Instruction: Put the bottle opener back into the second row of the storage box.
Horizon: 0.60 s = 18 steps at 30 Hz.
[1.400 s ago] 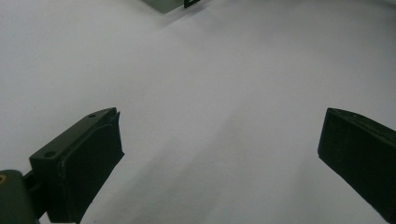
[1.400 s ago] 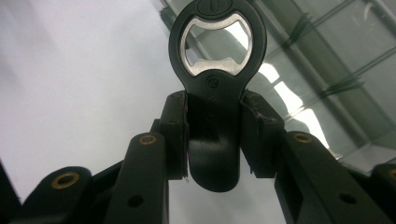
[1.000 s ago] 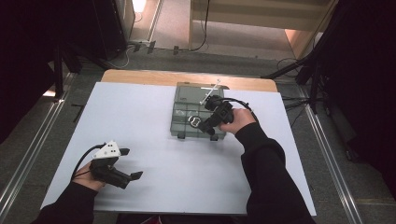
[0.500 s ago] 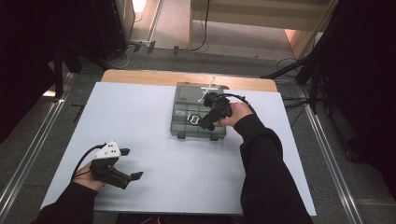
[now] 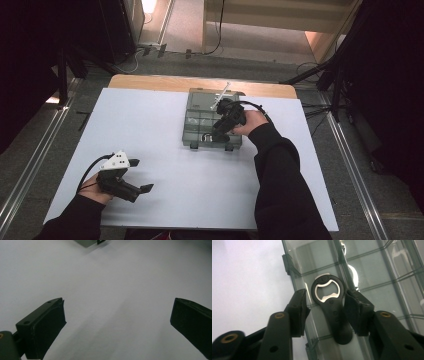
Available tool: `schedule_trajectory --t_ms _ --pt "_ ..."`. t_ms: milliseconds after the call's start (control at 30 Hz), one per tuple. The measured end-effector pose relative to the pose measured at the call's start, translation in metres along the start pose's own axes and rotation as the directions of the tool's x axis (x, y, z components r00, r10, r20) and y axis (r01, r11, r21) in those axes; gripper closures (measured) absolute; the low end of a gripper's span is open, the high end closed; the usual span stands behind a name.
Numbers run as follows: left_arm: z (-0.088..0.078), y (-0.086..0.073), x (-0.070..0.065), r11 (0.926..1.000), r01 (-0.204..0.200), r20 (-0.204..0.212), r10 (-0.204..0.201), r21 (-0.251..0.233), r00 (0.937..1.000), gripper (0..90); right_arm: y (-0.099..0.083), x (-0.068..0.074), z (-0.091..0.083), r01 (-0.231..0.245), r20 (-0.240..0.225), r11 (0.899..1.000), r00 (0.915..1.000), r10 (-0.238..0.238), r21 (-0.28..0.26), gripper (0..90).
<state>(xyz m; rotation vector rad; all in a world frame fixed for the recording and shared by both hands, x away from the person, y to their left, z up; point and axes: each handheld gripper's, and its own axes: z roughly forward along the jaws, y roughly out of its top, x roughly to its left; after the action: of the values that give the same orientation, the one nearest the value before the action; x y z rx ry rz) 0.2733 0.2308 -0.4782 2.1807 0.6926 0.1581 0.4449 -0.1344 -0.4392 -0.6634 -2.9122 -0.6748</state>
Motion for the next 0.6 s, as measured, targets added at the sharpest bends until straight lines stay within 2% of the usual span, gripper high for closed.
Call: schedule_trajectory --t_ms 133,267,367,600 --pt "0.000 0.000 0.000 1.0000 0.004 -0.001 -0.004 -0.004 1.0000 0.0 -0.005 0.003 -0.003 -0.066 -0.016 0.997 0.9977 0.065 -0.040 47.7" --pt "0.000 0.000 0.000 1.0000 0.003 -0.004 -0.003 -0.002 1.0000 0.0 -0.013 0.010 -0.008 -0.140 -0.032 0.984 0.9900 0.137 -0.107 42.7" --pt "0.000 0.000 0.000 1.0000 0.002 -0.004 -0.002 0.001 1.0000 0.0 -0.019 0.018 -0.012 -0.188 -0.010 0.973 0.9820 0.188 -0.131 38.9" --pt "0.001 0.000 0.000 1.0000 0.006 -0.008 -0.006 0.002 1.0000 0.0 -0.033 0.034 -0.017 -0.246 0.014 0.954 0.9676 0.252 -0.171 31.6"
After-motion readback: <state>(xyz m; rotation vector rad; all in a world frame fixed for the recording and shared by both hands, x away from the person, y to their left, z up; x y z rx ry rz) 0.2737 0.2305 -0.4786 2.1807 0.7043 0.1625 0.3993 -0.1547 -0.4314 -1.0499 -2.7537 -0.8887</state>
